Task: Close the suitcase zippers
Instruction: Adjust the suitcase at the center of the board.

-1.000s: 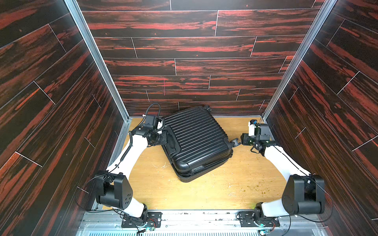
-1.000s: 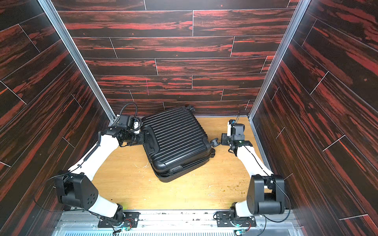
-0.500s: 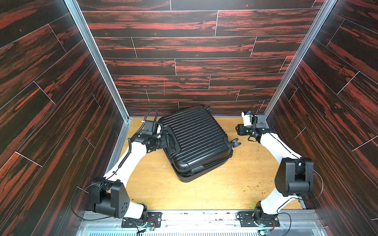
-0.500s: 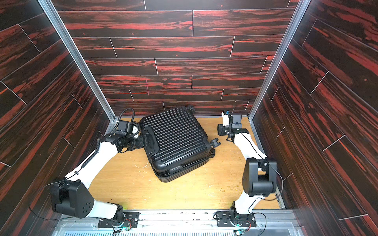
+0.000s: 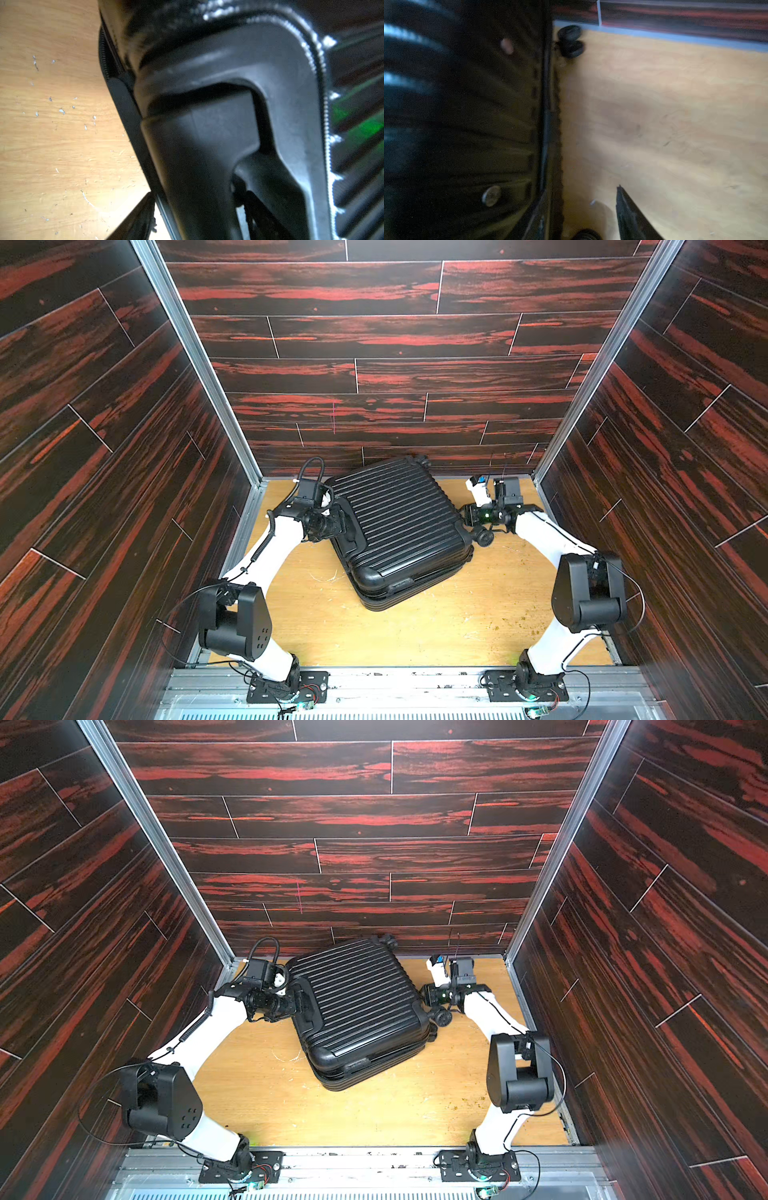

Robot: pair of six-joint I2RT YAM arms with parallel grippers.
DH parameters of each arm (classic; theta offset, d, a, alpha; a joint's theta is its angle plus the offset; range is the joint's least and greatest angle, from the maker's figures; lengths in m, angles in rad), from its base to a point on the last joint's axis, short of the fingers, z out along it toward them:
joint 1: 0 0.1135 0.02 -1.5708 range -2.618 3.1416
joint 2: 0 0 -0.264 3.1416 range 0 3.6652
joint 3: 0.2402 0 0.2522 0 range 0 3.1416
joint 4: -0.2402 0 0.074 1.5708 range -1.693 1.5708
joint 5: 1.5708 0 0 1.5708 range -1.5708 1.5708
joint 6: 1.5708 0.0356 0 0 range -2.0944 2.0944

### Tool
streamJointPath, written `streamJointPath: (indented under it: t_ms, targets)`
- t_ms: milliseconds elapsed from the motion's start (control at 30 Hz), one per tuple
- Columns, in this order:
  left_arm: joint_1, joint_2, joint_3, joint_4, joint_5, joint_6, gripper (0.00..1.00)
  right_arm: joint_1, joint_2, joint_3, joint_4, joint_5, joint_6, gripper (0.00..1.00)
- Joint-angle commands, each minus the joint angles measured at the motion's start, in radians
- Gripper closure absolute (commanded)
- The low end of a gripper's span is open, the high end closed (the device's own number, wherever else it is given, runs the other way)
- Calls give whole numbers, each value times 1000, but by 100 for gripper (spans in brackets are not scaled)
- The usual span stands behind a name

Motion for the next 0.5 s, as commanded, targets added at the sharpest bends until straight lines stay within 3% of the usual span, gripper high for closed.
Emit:
streamJointPath:
  t_ms: [0,167,367,467]
  targets:
    - [0,25,33,-41,-22,24,32,27,-100,-82,-59,-55,5,46]
    - [1,56,75,-70,-50,43,33,93,-203,-185,-35,-59,44,46]
    - [0,69,96,-104,-86,58,51,172,-299,-260,-12,-34,101,46]
    - [0,63,82,-109,-86,54,54,198,-333,-278,0,-18,133,46]
